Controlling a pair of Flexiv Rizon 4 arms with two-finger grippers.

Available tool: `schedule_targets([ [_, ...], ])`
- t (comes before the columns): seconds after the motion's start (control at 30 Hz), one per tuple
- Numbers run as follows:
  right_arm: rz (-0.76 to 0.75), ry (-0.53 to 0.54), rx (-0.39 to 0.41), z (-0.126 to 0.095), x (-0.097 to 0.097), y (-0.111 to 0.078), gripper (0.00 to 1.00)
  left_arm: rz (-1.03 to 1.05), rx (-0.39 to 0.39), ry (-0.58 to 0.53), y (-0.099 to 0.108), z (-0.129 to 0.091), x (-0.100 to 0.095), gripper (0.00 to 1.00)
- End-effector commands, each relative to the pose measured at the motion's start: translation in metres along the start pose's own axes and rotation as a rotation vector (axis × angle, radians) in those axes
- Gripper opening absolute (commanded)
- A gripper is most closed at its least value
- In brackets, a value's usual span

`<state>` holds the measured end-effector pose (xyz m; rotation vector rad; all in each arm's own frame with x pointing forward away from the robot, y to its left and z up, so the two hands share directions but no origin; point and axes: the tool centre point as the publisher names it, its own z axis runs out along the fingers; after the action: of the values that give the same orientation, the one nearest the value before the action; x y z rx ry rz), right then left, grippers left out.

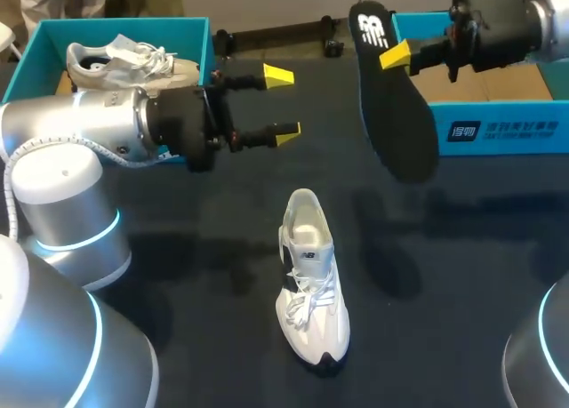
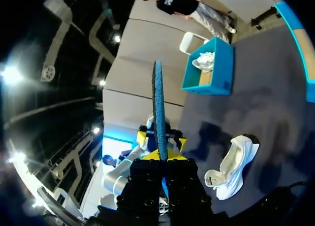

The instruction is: Take the shoe out of the shoebox, open the shoe tongue, remove and reinsert the insole, then place the shoe into the shoebox

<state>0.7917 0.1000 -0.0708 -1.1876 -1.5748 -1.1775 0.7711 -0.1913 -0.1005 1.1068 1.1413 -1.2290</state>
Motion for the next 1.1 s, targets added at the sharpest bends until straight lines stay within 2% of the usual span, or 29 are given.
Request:
schedule_targets([
  [0.03, 0.02, 0.016, 0.02, 0.021, -0.011, 0.025, 0.0, 0.009, 0.002, -0.005, 0.007, 0.012, 0.005, 1.0],
  [0.3, 0.068, 0.038, 0.001, 0.028, -0.017, 0.042, 0.0, 0.018, -0.014, 0.015, 0.018, 0.029, 0.013, 1.0],
  [0.37, 0.068, 0.038, 0.001, 0.028, -0.017, 0.042, 0.0, 0.026, -0.03, 0.055, 0.023, 0.032, 0.011, 1.0],
  [0.67, 0.068, 0.038, 0.001, 0.028, -0.017, 0.042, 0.0, 0.026, -0.03, 0.055, 0.023, 0.032, 0.011, 1.0],
  [0.87, 0.108, 0.038, -0.002, 0.038, -0.028, 0.05, 0.0, 0.032, -0.032, 0.043, 0.022, 0.037, 0.014, 1.0],
  [1.1, 0.122, 0.034, -0.017, 0.042, -0.03, 0.051, 0.0, 0.034, -0.034, 0.036, 0.024, 0.044, 0.015, 1.0],
])
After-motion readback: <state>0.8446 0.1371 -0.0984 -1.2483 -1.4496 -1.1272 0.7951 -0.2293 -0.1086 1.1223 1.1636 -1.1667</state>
